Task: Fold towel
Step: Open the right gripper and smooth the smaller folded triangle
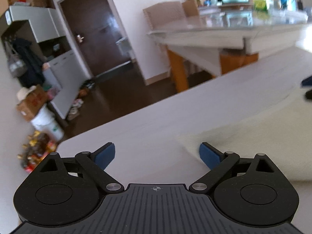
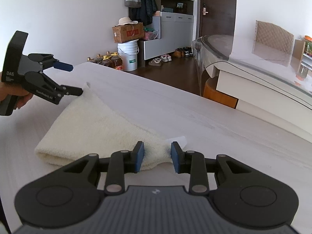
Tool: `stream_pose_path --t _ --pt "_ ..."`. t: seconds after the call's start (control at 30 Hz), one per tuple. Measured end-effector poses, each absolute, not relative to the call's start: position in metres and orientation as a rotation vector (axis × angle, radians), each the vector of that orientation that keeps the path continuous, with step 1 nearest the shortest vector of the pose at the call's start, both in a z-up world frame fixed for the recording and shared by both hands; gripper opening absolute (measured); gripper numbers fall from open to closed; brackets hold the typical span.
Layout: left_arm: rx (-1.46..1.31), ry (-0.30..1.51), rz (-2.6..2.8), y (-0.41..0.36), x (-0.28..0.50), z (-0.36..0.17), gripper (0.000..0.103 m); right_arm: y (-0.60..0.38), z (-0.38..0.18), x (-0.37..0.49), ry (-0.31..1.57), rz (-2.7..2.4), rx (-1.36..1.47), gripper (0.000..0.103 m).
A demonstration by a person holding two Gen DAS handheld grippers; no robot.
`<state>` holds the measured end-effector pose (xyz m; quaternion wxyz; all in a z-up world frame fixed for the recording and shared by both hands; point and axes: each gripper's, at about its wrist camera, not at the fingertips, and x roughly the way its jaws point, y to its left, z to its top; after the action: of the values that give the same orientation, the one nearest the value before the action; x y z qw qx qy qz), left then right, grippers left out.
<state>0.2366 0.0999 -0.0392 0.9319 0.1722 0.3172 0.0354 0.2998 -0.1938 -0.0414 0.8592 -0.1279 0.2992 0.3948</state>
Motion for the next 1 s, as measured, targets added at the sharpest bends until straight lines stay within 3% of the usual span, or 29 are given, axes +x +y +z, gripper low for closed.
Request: stream_pose_path --t 0.23,0.6,1.0 --pt "0.247 0.598 0.051 0.107 0.237 -0.027 0.096 -0.194 -0.04 0.296 0.628 0.823 -0.268 0.034" --pt "0.245 0.669 0.073 0.111 0.248 -0.036 0.097 -0.191 -0.038 0.293 0.632 0.803 -0.275 0.034" --pt "0.225 0.584 -0.165 0.045 0.166 -0.017 0.097 -0.173 -0.016 0.228 0.531 0.894 -0.261 0.039"
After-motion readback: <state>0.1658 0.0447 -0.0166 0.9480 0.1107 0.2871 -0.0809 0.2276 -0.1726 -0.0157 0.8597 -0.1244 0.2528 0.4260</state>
